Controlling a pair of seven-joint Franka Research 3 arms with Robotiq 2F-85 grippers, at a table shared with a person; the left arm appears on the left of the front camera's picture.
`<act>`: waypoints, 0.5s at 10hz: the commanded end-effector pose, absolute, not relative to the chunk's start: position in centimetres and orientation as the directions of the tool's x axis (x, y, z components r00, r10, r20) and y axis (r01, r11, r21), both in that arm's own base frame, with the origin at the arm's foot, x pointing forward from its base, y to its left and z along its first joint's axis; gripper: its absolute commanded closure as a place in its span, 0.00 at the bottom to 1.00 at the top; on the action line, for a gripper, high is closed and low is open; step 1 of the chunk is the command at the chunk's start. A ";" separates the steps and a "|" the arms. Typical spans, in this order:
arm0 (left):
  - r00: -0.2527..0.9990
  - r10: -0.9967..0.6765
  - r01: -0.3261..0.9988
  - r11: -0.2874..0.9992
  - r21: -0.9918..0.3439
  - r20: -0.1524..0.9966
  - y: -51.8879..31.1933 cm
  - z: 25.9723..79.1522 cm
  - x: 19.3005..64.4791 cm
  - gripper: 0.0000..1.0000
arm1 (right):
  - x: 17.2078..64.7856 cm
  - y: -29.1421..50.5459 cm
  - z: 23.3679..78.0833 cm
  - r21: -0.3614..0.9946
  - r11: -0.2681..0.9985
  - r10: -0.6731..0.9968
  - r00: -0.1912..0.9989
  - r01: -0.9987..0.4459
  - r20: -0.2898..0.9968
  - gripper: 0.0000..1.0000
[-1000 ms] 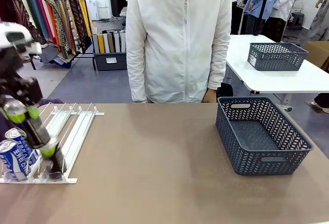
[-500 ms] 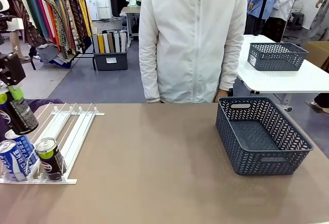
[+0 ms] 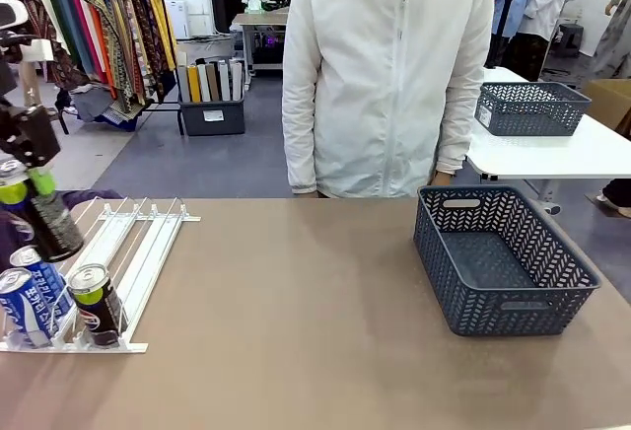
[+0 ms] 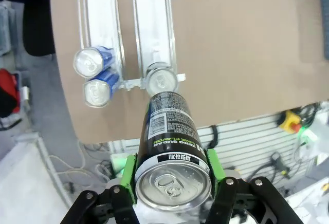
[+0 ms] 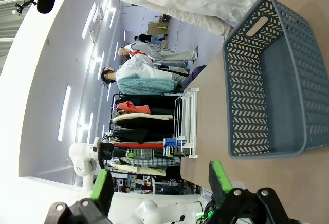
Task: Retrieve and store the cans from the dispenser.
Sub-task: Pick up one can from the Automatic Can Dispenser and place it in the middle of the table.
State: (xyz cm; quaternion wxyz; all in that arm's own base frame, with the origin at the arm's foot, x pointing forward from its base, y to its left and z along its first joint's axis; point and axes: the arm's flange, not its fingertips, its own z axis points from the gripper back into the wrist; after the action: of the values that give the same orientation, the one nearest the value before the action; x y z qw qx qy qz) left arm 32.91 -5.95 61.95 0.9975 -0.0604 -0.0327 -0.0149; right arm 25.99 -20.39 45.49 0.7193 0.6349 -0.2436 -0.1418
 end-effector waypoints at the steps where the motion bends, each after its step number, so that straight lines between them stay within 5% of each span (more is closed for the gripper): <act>1: 0.987 0.060 -0.034 0.984 -0.172 0.147 -13.0 61.4 33.2 1.00 | 25.7 -20.5 45.8 0.982 0.156 -0.508 0.843 -0.108 0.174 0.00; 3: 0.962 -0.155 0.198 0.962 -0.187 0.224 -24.6 59.2 35.1 1.00 | 25.7 -20.5 45.8 0.982 0.156 -0.508 0.843 -0.108 0.174 0.00; 5: 0.943 -0.252 0.286 0.947 -0.143 0.218 -34.4 55.6 37.9 1.00 | 25.7 -20.5 45.8 0.982 0.156 -0.508 0.843 -0.108 0.174 0.00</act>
State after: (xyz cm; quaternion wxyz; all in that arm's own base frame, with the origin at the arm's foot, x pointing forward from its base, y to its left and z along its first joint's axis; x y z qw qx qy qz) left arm 33.21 -32.69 55.81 0.9807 -0.1096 -0.0961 -0.1304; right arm 25.97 -20.42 45.54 0.7196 0.6345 -0.2441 -0.1417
